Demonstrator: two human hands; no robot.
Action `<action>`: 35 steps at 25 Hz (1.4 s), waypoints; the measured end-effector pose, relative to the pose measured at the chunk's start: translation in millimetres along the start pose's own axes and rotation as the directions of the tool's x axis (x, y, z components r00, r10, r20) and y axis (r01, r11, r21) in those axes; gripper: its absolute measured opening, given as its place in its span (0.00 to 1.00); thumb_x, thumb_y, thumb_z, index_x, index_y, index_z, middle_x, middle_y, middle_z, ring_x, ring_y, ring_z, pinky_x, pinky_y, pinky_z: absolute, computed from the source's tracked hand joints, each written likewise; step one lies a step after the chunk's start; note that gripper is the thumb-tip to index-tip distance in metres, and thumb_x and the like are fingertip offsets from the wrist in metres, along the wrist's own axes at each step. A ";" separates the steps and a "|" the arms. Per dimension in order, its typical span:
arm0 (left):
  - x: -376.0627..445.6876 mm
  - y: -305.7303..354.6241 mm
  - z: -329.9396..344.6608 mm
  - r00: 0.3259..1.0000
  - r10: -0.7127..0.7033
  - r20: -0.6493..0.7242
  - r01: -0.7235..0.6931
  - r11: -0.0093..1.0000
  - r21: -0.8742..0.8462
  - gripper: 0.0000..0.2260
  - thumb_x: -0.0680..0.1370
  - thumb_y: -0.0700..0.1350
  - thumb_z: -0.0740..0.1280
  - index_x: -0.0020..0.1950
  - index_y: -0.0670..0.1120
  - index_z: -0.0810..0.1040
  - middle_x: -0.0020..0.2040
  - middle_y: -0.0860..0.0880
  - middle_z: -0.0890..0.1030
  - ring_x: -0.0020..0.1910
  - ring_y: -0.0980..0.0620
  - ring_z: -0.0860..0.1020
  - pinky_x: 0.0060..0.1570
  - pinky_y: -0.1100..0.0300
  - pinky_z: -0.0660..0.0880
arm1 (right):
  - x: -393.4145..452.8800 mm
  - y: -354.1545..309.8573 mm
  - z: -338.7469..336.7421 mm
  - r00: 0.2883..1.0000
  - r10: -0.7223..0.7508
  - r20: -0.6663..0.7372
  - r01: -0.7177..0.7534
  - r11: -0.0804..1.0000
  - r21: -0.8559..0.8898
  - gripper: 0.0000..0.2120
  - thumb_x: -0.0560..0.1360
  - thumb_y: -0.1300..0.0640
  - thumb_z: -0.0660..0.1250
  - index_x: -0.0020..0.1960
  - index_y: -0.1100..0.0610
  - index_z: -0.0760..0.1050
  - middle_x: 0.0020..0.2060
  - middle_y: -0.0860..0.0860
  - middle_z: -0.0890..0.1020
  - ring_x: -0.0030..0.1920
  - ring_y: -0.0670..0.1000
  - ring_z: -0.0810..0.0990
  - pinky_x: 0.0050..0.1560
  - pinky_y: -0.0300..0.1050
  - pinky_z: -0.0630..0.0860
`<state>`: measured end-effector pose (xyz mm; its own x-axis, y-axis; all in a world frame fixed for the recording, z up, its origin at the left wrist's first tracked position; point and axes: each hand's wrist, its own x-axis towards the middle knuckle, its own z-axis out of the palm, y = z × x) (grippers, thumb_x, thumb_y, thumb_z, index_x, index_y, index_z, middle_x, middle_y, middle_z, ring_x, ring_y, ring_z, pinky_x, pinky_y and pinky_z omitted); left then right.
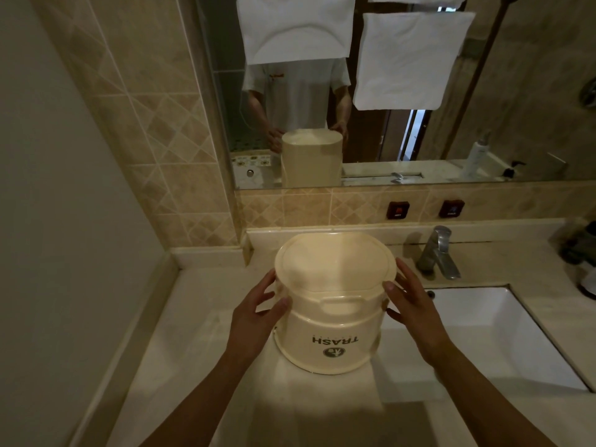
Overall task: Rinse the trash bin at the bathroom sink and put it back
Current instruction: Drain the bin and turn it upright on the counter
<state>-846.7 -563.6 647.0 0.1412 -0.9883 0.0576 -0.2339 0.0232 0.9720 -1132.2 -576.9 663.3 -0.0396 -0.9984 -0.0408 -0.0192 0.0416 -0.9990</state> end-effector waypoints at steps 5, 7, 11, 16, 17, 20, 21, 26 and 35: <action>1.5 -2.4 1.0 1.000 -0.008 0.004 0.008 1.000 -0.022 0.31 0.72 0.52 0.74 0.71 0.64 0.67 0.66 0.62 0.75 0.62 0.58 0.76 0.45 0.70 0.77 | 1.1 2.4 -1.8 1.000 0.013 0.025 -0.012 1.000 -0.025 0.30 0.74 0.47 0.67 0.72 0.36 0.59 0.67 0.39 0.70 0.65 0.46 0.70 0.56 0.47 0.73; 3.8 -3.0 1.6 0.998 -0.031 0.050 0.031 0.999 -0.010 0.35 0.70 0.53 0.76 0.73 0.64 0.63 0.70 0.60 0.71 0.64 0.59 0.73 0.48 0.67 0.75 | 1.3 5.5 -5.7 0.995 0.012 0.099 -0.006 0.998 -0.065 0.37 0.70 0.42 0.71 0.72 0.33 0.55 0.72 0.39 0.65 0.69 0.46 0.66 0.62 0.52 0.70; 10.5 -4.8 1.9 0.982 -0.069 0.176 0.063 0.997 0.038 0.46 0.64 0.62 0.77 0.77 0.64 0.56 0.73 0.65 0.63 0.70 0.57 0.66 0.60 0.57 0.69 | 6.0 9.7 -10.0 0.977 -0.002 0.215 0.031 0.991 -0.130 0.49 0.60 0.42 0.78 0.72 0.30 0.52 0.73 0.35 0.62 0.73 0.42 0.61 0.72 0.53 0.62; 19.0 -4.0 4.4 0.976 -0.065 0.210 0.062 0.998 0.020 0.46 0.63 0.61 0.78 0.74 0.70 0.56 0.72 0.65 0.67 0.71 0.57 0.68 0.69 0.46 0.68 | 11.1 3.5 -6.6 0.972 -0.001 0.233 0.025 0.995 -0.097 0.51 0.58 0.42 0.79 0.72 0.32 0.54 0.72 0.37 0.64 0.73 0.48 0.63 0.70 0.62 0.65; 21.3 -1.4 5.2 0.978 -0.062 0.202 0.058 0.998 0.026 0.46 0.64 0.60 0.79 0.74 0.70 0.56 0.71 0.65 0.68 0.70 0.57 0.69 0.69 0.46 0.69 | 11.6 0.2 -6.9 0.974 -0.010 0.227 0.032 0.995 -0.094 0.50 0.58 0.42 0.79 0.72 0.32 0.55 0.72 0.38 0.65 0.72 0.49 0.65 0.68 0.63 0.67; 27.5 10.1 5.6 0.984 -0.027 0.176 0.017 0.998 0.062 0.45 0.66 0.59 0.78 0.74 0.70 0.55 0.67 0.69 0.69 0.68 0.60 0.70 0.66 0.55 0.69 | 15.4 -8.6 -7.5 0.977 -0.041 0.208 0.063 0.993 -0.101 0.47 0.60 0.43 0.77 0.72 0.33 0.56 0.71 0.40 0.67 0.70 0.50 0.68 0.66 0.63 0.70; 29.4 13.4 6.2 0.985 -0.017 0.172 0.006 0.998 0.068 0.45 0.66 0.58 0.78 0.74 0.70 0.54 0.66 0.70 0.68 0.67 0.60 0.70 0.64 0.57 0.69 | 16.6 -10.8 -8.7 0.979 -0.045 0.198 0.066 0.993 -0.097 0.46 0.60 0.44 0.77 0.72 0.33 0.57 0.70 0.39 0.68 0.70 0.50 0.68 0.65 0.61 0.71; 32.2 16.5 9.9 0.986 -0.010 0.169 -0.003 0.997 0.078 0.44 0.66 0.58 0.77 0.75 0.70 0.55 0.66 0.70 0.67 0.65 0.60 0.71 0.60 0.60 0.69 | 18.8 -13.8 -13.4 0.978 -0.040 0.205 0.057 0.995 -0.080 0.45 0.62 0.47 0.77 0.71 0.31 0.58 0.69 0.37 0.69 0.68 0.50 0.70 0.57 0.49 0.77; 31.3 9.6 12.3 0.984 -0.042 0.170 0.028 0.996 0.082 0.45 0.66 0.60 0.78 0.75 0.70 0.54 0.69 0.65 0.68 0.66 0.58 0.72 0.61 0.58 0.71 | 19.3 -10.7 -14.2 0.980 -0.027 0.196 0.054 0.990 -0.134 0.45 0.61 0.44 0.76 0.71 0.30 0.56 0.71 0.40 0.67 0.69 0.52 0.70 0.58 0.55 0.77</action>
<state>-856.3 -596.1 655.3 -0.0151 -0.9996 -0.0230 -0.3083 -0.0172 0.9511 -1146.9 -596.0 673.5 0.1573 -0.9874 -0.0174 -0.1549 -0.0073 -0.9879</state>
